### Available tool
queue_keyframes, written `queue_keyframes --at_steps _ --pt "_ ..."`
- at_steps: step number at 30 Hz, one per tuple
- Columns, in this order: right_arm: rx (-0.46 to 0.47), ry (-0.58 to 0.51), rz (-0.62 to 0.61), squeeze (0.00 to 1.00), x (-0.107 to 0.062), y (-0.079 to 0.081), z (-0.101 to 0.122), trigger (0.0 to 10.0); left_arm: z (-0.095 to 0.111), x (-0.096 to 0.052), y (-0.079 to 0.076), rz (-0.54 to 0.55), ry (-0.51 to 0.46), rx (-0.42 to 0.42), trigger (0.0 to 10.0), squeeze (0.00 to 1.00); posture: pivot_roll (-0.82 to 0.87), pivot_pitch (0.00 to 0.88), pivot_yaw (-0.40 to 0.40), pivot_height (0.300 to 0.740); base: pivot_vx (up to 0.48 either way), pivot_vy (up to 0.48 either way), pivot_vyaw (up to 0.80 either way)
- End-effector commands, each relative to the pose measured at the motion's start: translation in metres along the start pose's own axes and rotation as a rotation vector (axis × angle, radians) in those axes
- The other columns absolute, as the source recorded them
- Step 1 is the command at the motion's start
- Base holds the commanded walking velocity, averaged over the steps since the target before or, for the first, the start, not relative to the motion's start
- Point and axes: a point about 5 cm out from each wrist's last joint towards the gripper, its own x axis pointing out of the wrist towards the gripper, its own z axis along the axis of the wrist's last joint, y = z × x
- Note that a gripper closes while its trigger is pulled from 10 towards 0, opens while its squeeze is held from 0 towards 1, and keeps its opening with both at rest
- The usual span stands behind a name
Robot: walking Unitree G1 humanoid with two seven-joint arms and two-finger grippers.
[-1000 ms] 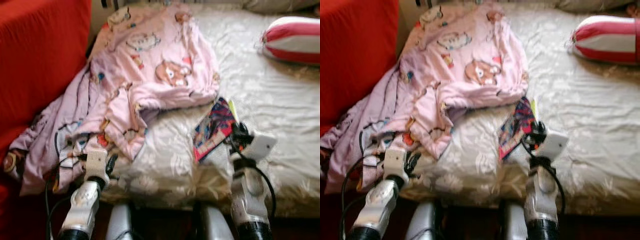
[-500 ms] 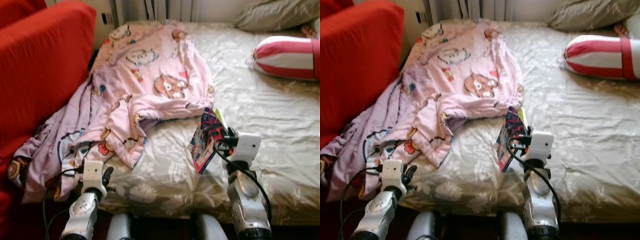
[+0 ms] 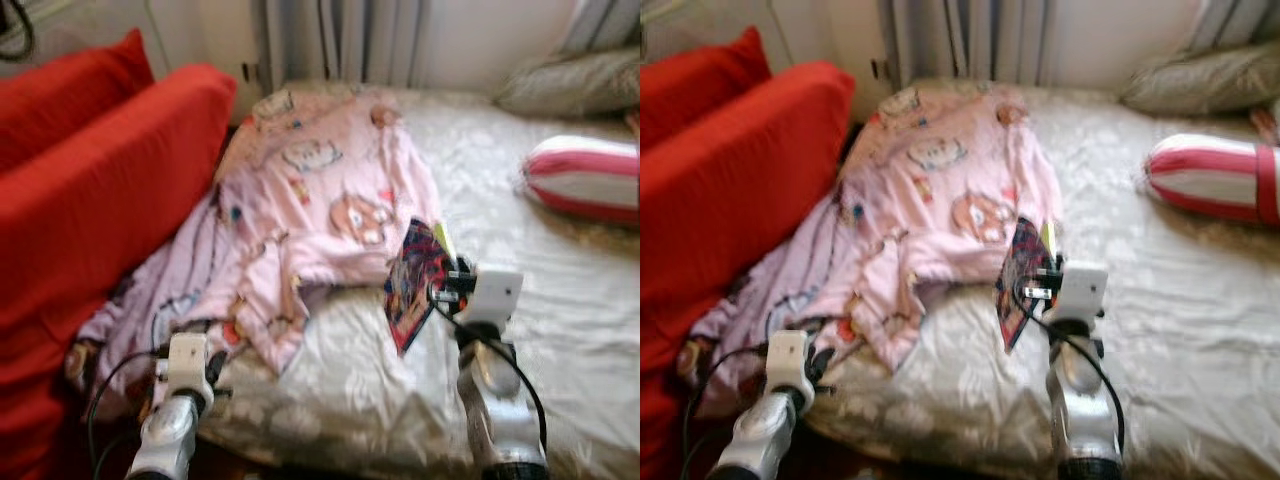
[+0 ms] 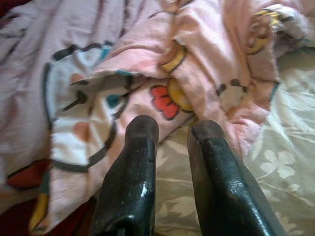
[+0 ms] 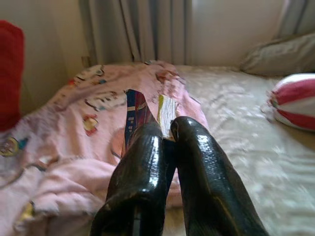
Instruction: Clean up the room
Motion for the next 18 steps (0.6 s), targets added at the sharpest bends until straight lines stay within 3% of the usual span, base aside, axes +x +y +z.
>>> queue_keyframes --at_steps 1,6,9,18 --pt "0.0 -0.034 -0.005 0.0 0.001 0.0 0.007 10.0 -0.009 -0.004 0.004 0.01 0.027 0.005 10.0 0.0 0.03 0.0 -0.037 0.728 0.0 -0.442 0.0" --pt "0.012 -0.007 -0.041 0.0 0.001 -0.005 0.005 10.0 -0.009 -0.003 0.004 0.01 0.026 0.0 10.0 0.0 0.03 0.0 -0.038 0.728 0.0 -0.458 0.0" --pt "0.015 -0.009 -0.039 0.0 0.001 -0.005 0.005 10.0 -0.005 -0.001 0.002 0.009 0.019 0.001 10.0 0.0 0.02 0.009 -0.037 0.728 0.0 -0.46 -0.69" --pt "0.031 0.006 -0.063 0.0 -0.003 -0.002 0.003 10.0 0.001 0.001 0.008 0.027 -0.001 0.005 10.0 0.0 0.04 0.056 -0.034 0.728 0.0 -0.46 0.0"
